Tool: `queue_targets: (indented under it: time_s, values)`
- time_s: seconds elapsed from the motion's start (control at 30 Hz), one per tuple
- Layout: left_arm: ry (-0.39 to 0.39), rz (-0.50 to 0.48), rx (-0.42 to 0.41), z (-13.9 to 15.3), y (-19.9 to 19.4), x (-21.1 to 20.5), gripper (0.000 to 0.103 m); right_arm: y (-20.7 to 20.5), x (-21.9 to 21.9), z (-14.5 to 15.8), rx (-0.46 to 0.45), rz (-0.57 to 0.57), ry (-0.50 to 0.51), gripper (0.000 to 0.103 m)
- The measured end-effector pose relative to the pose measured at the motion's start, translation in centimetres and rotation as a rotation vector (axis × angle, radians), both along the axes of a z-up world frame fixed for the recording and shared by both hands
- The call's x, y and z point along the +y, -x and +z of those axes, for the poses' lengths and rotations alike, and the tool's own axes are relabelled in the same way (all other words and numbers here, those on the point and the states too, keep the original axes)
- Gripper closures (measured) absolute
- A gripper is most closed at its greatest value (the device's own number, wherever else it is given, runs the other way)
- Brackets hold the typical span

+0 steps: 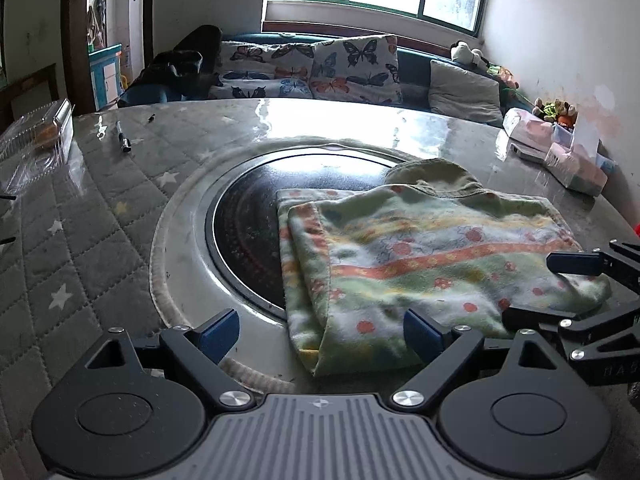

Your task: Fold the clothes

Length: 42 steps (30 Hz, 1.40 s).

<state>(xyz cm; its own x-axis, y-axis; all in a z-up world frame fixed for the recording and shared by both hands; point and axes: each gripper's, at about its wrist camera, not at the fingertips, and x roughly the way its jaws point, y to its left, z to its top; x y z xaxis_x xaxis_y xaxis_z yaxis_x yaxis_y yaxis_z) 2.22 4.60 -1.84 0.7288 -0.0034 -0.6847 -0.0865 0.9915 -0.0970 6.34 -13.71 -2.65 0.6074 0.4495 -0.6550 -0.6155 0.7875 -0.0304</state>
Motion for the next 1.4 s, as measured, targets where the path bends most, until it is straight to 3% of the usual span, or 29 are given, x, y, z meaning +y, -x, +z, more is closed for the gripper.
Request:
queue_targets:
  time_s: [0.17,0.4,0.53,0.73,0.93,1.2,1.4]
  values:
    - [0.004,-0.025,-0.026,0.7,-0.2,-0.9,0.009,-0.1,-0.2,0.3,-0.002,-0.005,-0.014,0.016]
    - [0.005,-0.027,-0.001,-0.1,-0.7,-0.9,0.008,-1.1,-1.4,0.9,0.015,-0.012,-0.038,0.016]
    - [-0.001,-0.025,0.001,-0.1,-0.7,-0.8,0.008,-3.8,-2.7,1.3,0.021,-0.060,-0.047,0.016]
    - [-0.002,-0.020,0.008,-0.2,-0.8,-0.6,0.008,-8.1,-4.6,0.2,0.077,-0.137,-0.055,0.025]
    - [0.001,-0.003,0.011,-0.1,-1.1,0.0,0.008,-9.9,-5.6,-0.3,0.094,-0.173,-0.068,0.027]
    - [0.012,0.030,0.006,0.2,-1.0,1.0,0.008,-7.7,-4.4,1.3,0.038,-0.117,-0.038,0.027]
    - [0.004,0.043,0.015,-0.2,-0.6,1.5,0.008,-4.0,-1.8,2.3,0.023,-0.001,-0.017,0.027]
